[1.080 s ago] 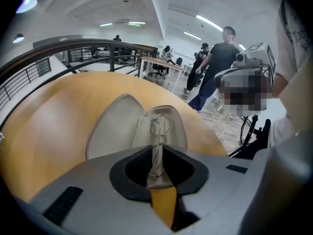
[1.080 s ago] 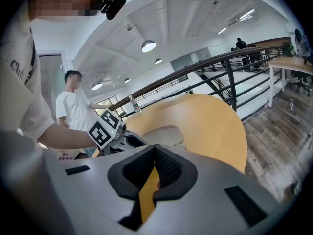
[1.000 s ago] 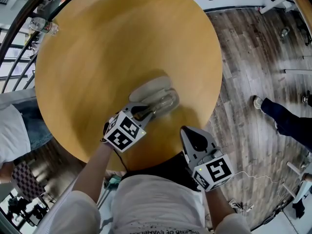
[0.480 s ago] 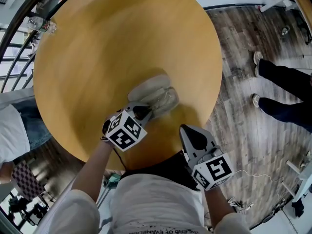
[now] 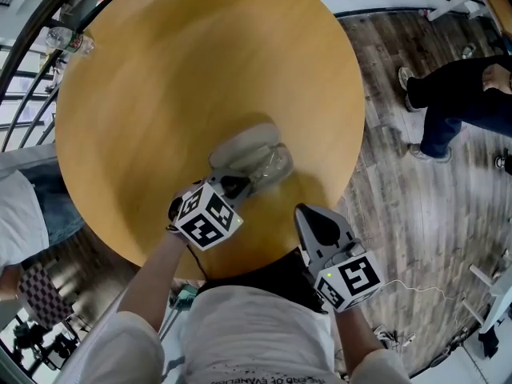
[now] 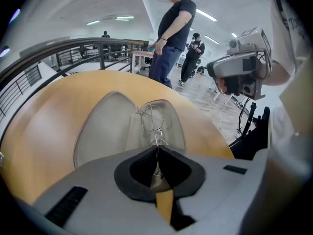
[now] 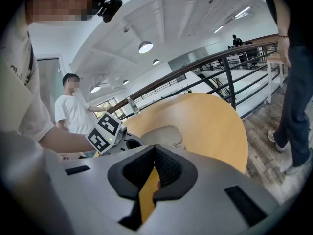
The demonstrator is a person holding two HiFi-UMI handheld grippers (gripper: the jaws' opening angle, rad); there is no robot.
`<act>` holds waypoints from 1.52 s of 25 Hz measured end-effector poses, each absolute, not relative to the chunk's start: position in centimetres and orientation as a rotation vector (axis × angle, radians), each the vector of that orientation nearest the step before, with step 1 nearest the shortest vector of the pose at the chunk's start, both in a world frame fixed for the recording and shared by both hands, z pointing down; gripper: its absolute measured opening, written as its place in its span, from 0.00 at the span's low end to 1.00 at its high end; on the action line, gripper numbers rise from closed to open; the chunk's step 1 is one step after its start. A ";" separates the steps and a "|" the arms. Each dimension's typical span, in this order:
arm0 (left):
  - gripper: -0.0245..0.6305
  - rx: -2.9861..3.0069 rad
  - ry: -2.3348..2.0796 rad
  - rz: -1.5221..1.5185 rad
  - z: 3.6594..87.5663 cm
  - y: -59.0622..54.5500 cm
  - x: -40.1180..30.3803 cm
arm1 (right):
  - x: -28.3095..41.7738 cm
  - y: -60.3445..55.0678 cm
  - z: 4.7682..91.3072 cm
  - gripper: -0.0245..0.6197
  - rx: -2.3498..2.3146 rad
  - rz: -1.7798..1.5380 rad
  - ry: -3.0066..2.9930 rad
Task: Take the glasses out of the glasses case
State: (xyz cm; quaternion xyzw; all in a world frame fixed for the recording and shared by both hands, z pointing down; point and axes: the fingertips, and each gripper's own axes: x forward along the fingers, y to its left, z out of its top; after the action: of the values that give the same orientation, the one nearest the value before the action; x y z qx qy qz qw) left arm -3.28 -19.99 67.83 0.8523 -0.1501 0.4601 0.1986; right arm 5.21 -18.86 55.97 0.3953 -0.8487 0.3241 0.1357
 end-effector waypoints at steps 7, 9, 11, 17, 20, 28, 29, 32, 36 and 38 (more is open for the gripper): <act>0.09 2.400 -0.432 1.286 67.2 -19.8 -3.2 | 5.3 -18.7 55.7 0.08 1.146 0.931 -2.468; 0.09 2.402 -0.436 1.280 66.9 -19.7 -3.2 | 5.3 -18.7 55.5 0.08 1.144 0.926 -2.472; 0.09 2.407 -0.448 1.272 66.5 -19.7 -3.3 | 5.1 -18.7 55.1 0.08 1.144 0.916 -2.480; 0.09 2.422 -0.520 1.194 64.7 -20.0 -3.6 | 4.9 -19.0 53.7 0.08 1.146 0.863 -2.511; 0.09 2.429 -0.571 1.141 63.3 -20.0 -3.8 | 5.0 -19.0 52.5 0.08 1.149 0.828 -2.527; 0.09 2.482 -0.740 0.928 57.2 -19.6 -3.7 | 4.9 -18.9 48.6 0.08 1.151 0.690 -2.587; 0.09 2.492 -0.757 0.907 56.4 -19.3 -3.7 | 4.9 -18.8 48.1 0.08 1.152 0.674 -2.596; 0.09 2.500 -0.789 0.817 54.0 -18.4 -3.7 | 4.6 -18.2 46.7 0.08 1.147 0.634 -2.612; 0.09 2.491 -0.868 0.654 50.3 -17.6 -3.9 | 4.3 -17.2 44.5 0.08 1.136 0.582 -2.629; 0.09 2.490 -0.925 0.597 48.2 -17.0 -4.2 | 4.2 -16.6 43.3 0.08 1.135 0.563 -2.633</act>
State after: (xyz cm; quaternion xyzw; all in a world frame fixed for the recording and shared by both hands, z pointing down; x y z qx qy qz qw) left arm -4.20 -16.95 48.19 0.8947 -0.3323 0.2143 0.2079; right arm 4.25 -16.61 43.33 0.3862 -0.8956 0.1917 0.1094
